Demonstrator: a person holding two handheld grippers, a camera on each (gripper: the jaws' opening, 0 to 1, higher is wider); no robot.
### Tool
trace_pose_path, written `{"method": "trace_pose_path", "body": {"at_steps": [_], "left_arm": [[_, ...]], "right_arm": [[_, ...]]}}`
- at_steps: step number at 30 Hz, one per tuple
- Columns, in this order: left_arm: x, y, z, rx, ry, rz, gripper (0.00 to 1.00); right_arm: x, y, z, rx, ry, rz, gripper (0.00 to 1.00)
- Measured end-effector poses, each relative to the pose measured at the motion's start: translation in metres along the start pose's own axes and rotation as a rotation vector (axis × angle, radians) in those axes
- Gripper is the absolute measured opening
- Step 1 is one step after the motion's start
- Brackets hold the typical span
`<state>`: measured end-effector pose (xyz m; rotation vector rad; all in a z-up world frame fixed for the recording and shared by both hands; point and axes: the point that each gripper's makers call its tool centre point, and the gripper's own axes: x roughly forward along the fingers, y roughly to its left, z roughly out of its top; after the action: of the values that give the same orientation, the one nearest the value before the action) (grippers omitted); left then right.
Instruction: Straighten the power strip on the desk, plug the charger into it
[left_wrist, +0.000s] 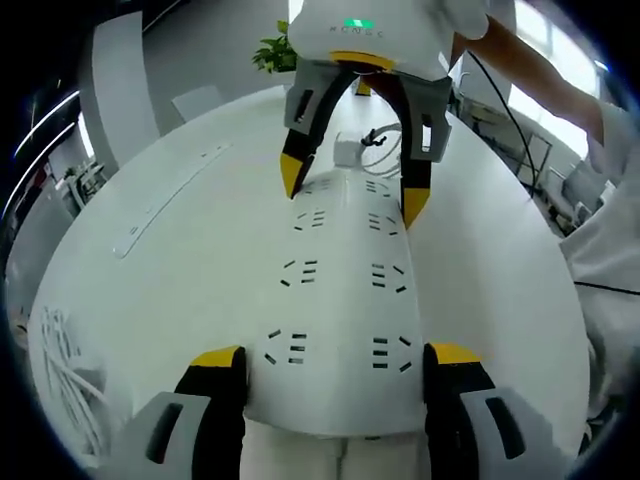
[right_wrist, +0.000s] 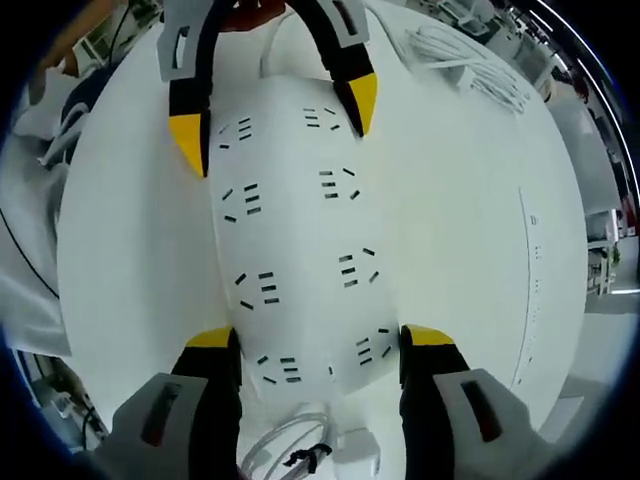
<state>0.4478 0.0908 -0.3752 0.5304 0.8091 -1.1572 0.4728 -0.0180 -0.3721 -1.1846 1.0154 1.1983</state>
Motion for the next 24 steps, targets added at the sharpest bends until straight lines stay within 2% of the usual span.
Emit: {"method": "trace_pose_path", "body": {"at_steps": [15,24], "left_arm": [[0.0011,-0.0017,0.0008,0.031,0.004,-0.023,0.73],[0.0014,-0.0023,0.0015,0.036,0.015,-0.025,0.73]], "right_arm": [[-0.0015,0.0081,-0.0020,0.067,-0.025,-0.013,0.63],[-0.0017,0.0080,-0.0017,0.054,-0.087,0.003,0.65]]}}
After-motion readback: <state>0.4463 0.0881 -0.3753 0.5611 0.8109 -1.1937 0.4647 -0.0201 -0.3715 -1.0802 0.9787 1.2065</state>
